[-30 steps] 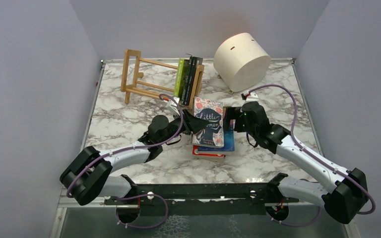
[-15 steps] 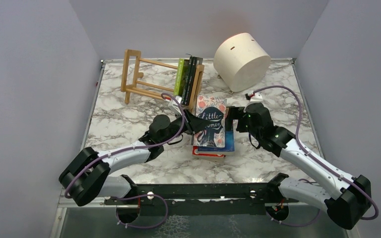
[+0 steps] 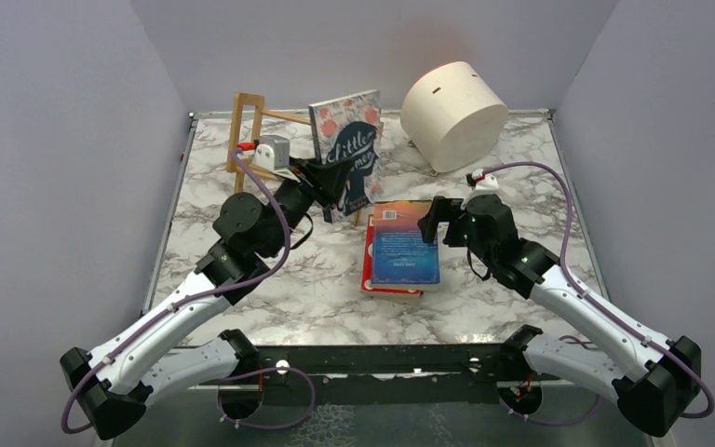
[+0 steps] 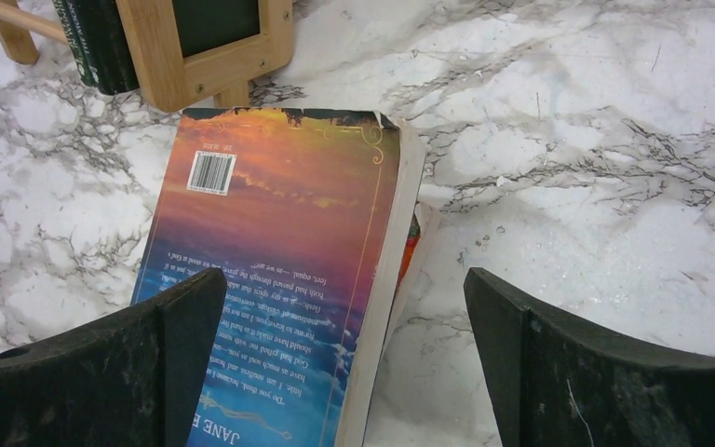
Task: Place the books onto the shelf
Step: Pick up the book from the center of the board, then place the book on the shelf.
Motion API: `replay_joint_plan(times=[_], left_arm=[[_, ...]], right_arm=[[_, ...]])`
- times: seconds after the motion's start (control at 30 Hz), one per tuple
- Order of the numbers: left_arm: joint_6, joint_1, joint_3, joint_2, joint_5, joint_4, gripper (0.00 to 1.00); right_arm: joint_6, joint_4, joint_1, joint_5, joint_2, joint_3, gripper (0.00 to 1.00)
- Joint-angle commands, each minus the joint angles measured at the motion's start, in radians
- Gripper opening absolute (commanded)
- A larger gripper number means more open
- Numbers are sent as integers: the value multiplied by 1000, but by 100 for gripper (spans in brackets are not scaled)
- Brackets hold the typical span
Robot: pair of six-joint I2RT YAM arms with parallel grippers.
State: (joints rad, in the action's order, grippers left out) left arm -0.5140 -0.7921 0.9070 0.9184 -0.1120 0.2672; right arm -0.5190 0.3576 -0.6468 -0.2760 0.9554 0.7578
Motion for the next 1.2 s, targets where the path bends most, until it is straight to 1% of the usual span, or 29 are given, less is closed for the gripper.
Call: replay_joint_plan(times=[0.0,0.07,0.17,0.2,0.27,0.33,0.43,0.5,0.57,0.63,0.7,0.77,0.9,1.17], left_arm=[[386,3,68,-5,-338,24,0],[512,4,71,12,-415,88,0],[732,13,48,54,-497,275,0],[787,23,43,75,-514,324,0],[843,61,65,124,-511,356,0],[825,126,90,165,-466,360,0],[703,286,107,222,-335,359,0],[658,374,116,269,-251,361,0],[620,438,128,328,-198,364,0],[557,518,134,380,-101,370,0],[490,567,133,429,-8,387,0],[442,600,133,471,87,400,0],[408,619,129,538,196,426,0],[392,620,115,615,304,460,0]], right_arm=[[-7,-37,-4,-21,-1,3,98],[-8,-39,-5,-20,0,5,98],[-11,-40,-5,-19,0,6,98],[-13,-41,-5,-18,-1,6,98],[-13,-46,-6,-10,-3,3,98],[-13,-47,-5,-6,-7,2,98],[-13,-38,-4,-11,-15,3,98],[-12,-31,-5,-17,-23,5,98],[-8,-27,-5,-25,-32,4,98],[-5,-28,-5,-30,-37,2,98],[-3,-31,-4,-31,-33,2,99],[-3,-32,-4,-33,-24,3,99],[-5,-39,-5,-33,-3,8,99],[-13,-63,-5,-23,30,0,99]])
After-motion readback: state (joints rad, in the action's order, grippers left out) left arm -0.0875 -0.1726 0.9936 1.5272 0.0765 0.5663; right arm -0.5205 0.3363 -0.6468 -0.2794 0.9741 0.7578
